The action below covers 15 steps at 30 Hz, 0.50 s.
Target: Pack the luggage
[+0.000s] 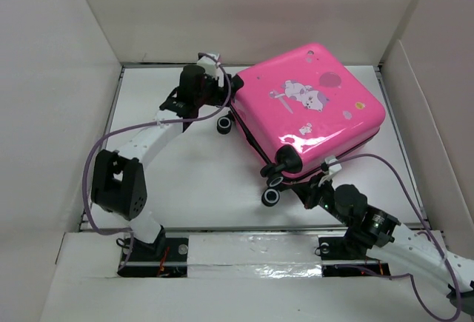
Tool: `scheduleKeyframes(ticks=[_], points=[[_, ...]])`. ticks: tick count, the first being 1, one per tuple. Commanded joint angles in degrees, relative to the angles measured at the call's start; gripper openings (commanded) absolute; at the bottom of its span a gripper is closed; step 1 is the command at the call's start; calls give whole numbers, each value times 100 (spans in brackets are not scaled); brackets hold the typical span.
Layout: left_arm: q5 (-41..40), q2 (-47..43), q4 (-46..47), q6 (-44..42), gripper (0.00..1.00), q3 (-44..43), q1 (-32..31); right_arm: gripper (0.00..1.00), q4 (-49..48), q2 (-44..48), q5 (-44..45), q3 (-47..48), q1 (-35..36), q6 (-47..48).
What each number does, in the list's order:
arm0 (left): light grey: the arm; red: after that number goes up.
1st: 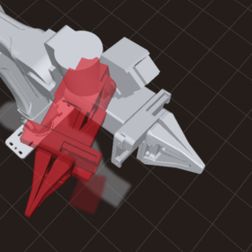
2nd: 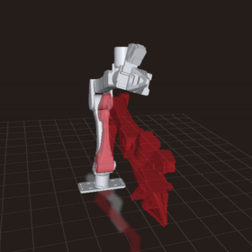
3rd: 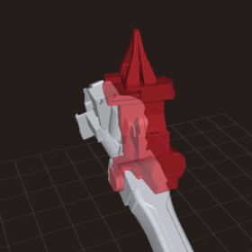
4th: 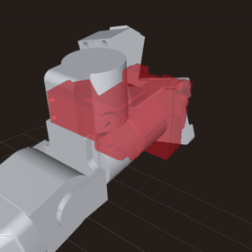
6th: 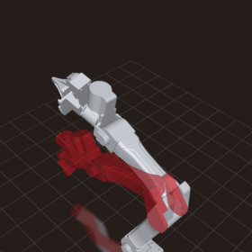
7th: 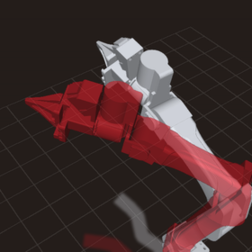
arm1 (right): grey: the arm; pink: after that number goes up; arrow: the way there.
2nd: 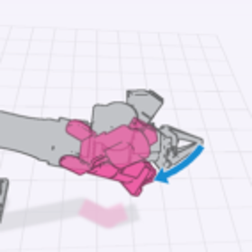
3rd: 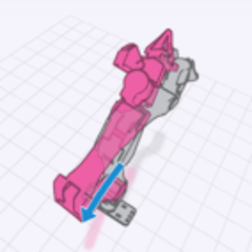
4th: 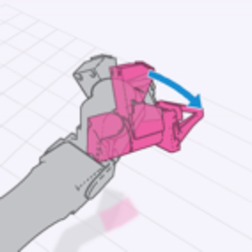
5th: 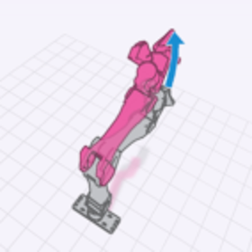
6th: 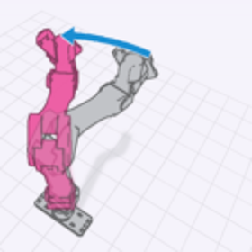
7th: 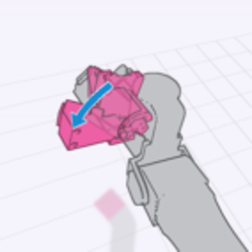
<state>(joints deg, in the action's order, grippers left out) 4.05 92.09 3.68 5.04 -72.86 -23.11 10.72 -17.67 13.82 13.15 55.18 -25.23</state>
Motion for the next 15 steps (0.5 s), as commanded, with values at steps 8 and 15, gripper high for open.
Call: scheduleKeyframes(ticks=[8,15], points=[[824,1038,-1544,-1672,77,-1687,44,0,-844,168,-363,92,2,27],[957,1249,-1485,-1734,51,-1503,44,0,-765,168,-214,170,2,45]])
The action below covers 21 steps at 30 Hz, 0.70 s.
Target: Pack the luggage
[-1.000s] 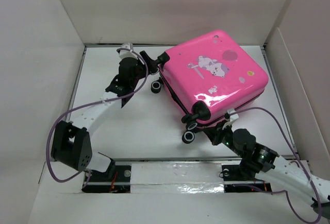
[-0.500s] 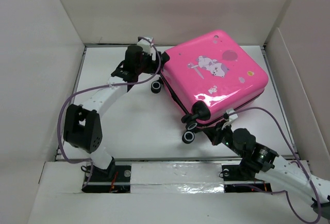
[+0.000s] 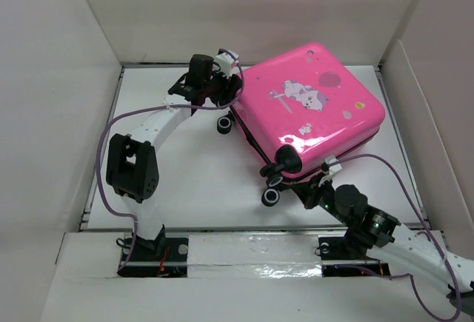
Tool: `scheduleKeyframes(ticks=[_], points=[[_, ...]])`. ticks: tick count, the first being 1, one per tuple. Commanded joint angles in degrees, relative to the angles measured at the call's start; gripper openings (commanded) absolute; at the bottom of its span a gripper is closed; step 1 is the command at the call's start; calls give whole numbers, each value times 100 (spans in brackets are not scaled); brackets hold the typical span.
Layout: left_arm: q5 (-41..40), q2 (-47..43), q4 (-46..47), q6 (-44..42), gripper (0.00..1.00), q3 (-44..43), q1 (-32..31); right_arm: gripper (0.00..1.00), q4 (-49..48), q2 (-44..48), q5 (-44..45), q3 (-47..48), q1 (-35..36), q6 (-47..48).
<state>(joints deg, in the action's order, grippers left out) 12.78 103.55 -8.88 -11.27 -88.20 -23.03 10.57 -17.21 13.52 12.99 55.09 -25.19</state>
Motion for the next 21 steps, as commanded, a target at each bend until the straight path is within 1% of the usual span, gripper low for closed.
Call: scheduleKeyframes(ticks=[1,3,4,6,9,11,13,14,15,16,17,18,19,20,21], points=[[111,165,-236,-95,46,23,35,0,-732,130,-166,195,10,49],[94,236,-263,-60,35,-100,35,0,-705,130,-130,212,10,67],[67,271,-237,-34,19,-118,35,0,-705,130,-121,238,10,76],[6,254,-44,106,0,-75,35,0,-696,122,-60,247,10,76],[-73,183,150,370,0,66,35,0,-749,95,80,274,10,119],[-292,131,307,677,0,232,35,0,-872,-45,168,344,-42,233],[-555,-18,693,1107,0,785,35,0,-986,-211,169,440,-304,435],[-548,-97,1182,1701,0,1048,87,0,-1195,-430,47,563,-436,514],[-505,-194,1440,1942,0,1590,88,0,-1250,-545,-50,651,-603,602],[-548,-473,1686,2144,0,1892,-60,0,-1285,-651,-182,747,-970,777],[-687,-632,2158,2416,0,2225,-140,0,-1346,-748,-479,835,-1174,857],[-854,-817,2319,2541,0,2829,-193,0,-1382,-905,-638,993,-1394,927],[-1021,-1132,2425,2698,0,3096,-193,0,-1408,-968,-823,1055,-1631,989],[-1005,-1309,2740,2891,0,3403,-193,0,-1434,-1029,-1207,1117,-2112,1007],[-1049,-1511,2882,3207,0,4007,-193,0,-1443,-1152,-1394,1205,-2351,1016]])
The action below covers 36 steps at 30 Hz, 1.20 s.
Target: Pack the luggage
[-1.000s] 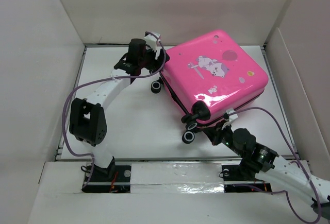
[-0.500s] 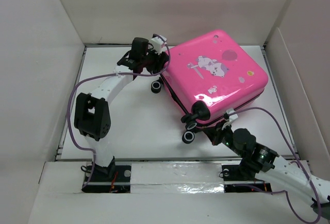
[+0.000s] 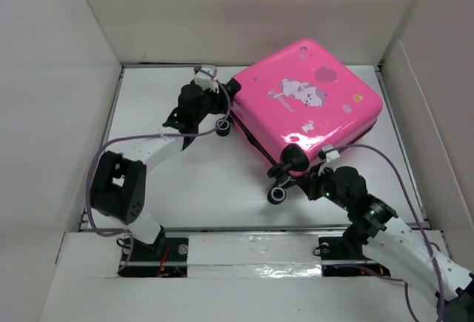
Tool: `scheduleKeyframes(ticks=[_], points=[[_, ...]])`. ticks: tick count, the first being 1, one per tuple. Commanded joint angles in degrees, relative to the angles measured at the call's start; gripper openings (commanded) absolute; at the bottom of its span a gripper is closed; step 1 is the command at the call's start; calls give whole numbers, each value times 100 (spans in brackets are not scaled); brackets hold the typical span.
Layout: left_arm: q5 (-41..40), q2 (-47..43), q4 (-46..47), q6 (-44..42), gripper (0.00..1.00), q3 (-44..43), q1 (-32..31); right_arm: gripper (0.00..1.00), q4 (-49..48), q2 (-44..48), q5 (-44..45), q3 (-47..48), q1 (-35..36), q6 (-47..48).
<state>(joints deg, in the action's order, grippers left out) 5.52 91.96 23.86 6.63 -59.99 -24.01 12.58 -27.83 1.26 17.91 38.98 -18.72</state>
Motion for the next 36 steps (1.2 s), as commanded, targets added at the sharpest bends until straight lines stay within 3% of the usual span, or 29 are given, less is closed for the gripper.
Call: scheduleKeyframes(ticks=[1,6,10,14,19,20,24,27,32,36], points=[[-489,-755,-286,1541,0,1435,-95,0,-1671,-143,-457,722,-978,369],[-684,-1838,-110,2148,0,2700,-95,0,-2022,-433,-1663,644,-2173,194],[-744,-2838,-109,2527,0,3282,-436,0,-2654,-766,-2058,450,-2316,-184],[-1482,-3667,-601,2728,0,3537,-1464,0,-3154,-1381,-2130,477,-2097,-421],[-2211,-3932,-409,2975,0,3766,-2783,0,-4437,-1383,-998,-612,-1000,-1386],[-2257,-3862,-382,2967,0,3714,-3046,0,-4779,-1391,-743,-761,-502,-1519],[-2196,-3677,-31,2975,0,3547,-3469,0,-5564,-1514,1304,-1290,749,-2056],[-1950,-3624,460,3028,0,3538,-3549,0,-5862,-1908,2374,-1036,1486,-1856],[-1510,-3457,945,3133,0,3231,-3549,0,-6677,-3338,3641,-246,2200,-688],[-1352,-3589,1042,3134,0,2880,-3549,0,-6813,-4246,4058,281,2640,-97]])
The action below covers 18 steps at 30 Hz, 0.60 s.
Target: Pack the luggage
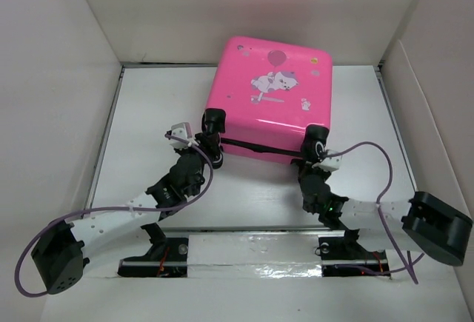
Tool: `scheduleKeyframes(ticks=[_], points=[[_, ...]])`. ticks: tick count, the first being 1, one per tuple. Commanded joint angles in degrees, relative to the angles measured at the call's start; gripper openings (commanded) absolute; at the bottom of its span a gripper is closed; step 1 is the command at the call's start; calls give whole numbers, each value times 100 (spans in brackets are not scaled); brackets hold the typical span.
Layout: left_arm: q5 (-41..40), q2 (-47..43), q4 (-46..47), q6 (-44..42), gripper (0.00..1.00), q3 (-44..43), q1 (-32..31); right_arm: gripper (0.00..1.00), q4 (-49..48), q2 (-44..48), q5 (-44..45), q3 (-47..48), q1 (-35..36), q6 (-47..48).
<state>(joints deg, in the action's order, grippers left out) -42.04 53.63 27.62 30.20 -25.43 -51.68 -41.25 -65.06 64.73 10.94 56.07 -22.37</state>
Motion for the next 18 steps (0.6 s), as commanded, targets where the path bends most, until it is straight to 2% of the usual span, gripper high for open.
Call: scheduleKeyframes(ticks=[1,3,5,8,11,14,16,18], points=[[3430,254,605,769,0,-664,-782,0,-1342,-673,-2246,1067,1019,225],[3536,289,604,751,0,-770,-782,0,-1402,-1242,-2088,1191,1151,189],[3764,394,648,768,0,-858,-721,0,-2110,-1605,-2148,1209,1282,469],[4036,500,710,882,0,-902,-651,0,-2133,-1852,-2604,1445,1283,681],[4712,526,1070,1163,0,-771,-404,0,-1852,-1747,-3246,1735,1283,901],[4969,535,1176,1208,0,-814,-255,0,-1335,-1616,-4028,2138,1283,1076],[4742,369,738,1042,0,-919,-194,0,-1044,-1388,-4047,2167,1283,1069],[4635,158,230,822,0,-920,-124,0,-762,-748,-4109,1844,1135,998]])
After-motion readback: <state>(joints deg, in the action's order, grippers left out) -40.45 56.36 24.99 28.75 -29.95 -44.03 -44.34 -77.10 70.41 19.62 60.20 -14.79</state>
